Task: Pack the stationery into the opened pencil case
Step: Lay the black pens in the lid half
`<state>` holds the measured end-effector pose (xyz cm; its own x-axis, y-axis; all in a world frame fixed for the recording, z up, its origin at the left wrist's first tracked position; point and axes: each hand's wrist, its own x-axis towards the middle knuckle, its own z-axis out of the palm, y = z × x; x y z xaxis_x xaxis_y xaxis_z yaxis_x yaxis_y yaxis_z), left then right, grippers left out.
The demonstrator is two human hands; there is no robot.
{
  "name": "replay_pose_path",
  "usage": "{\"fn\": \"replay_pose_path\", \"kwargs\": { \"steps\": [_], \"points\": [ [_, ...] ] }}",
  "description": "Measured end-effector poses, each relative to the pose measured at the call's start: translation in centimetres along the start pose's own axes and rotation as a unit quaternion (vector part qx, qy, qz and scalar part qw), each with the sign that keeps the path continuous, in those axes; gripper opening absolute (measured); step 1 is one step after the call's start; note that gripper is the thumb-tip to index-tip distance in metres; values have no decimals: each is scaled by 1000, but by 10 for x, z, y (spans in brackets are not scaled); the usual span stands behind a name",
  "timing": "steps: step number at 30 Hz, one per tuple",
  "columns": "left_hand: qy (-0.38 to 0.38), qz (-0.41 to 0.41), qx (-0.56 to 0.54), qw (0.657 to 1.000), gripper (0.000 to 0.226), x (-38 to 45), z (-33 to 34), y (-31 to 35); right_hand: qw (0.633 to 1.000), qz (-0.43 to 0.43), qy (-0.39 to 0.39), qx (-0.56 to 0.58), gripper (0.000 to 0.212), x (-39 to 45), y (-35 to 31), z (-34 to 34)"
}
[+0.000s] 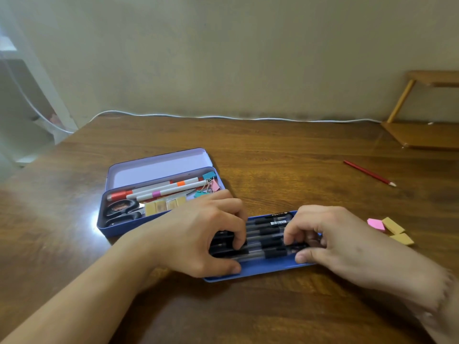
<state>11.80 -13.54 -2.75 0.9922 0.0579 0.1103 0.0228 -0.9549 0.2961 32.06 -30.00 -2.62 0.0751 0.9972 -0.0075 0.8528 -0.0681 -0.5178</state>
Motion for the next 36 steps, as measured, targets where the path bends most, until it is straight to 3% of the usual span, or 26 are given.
{"fn": "replay_pose_path", "kwargs": {
  "steps": [9, 18, 21, 24, 26, 29, 33, 36],
  "points": [
    [-5, -4, -14, 1000, 25, 1, -1, 2, 1000, 6, -15, -4, 33, -3, -4, -7],
    [-6, -5, -14, 1000, 22, 0, 0, 0, 1000, -2, 7, -9, 24, -4, 1, -17],
    [-5, -3, -12, 1000, 22, 1, 0, 0, 986, 73, 144, 42, 14, -3, 21, -38],
    [-1, 1, -19, 1000, 21, 1, 1, 0, 920, 231, 309, -62, 16, -1, 66, -55],
    [11, 2, -22, 1000, 20, 1, 1, 0, 881, 334, 308, -132, 28, 0, 93, -57],
    [32, 4, -13, 999, 21, 1, 2, -1, 858, 415, 284, -107, 33, 3, 112, -53],
    [49, -2, 3, 999, 22, 2, 3, -3, 848, 426, 304, -89, 14, 8, 113, -51],
    [108, -11, 9, 994, 14, 4, 6, -6, 874, 370, 300, -98, 13, 8, 98, -53]
  ]
}}
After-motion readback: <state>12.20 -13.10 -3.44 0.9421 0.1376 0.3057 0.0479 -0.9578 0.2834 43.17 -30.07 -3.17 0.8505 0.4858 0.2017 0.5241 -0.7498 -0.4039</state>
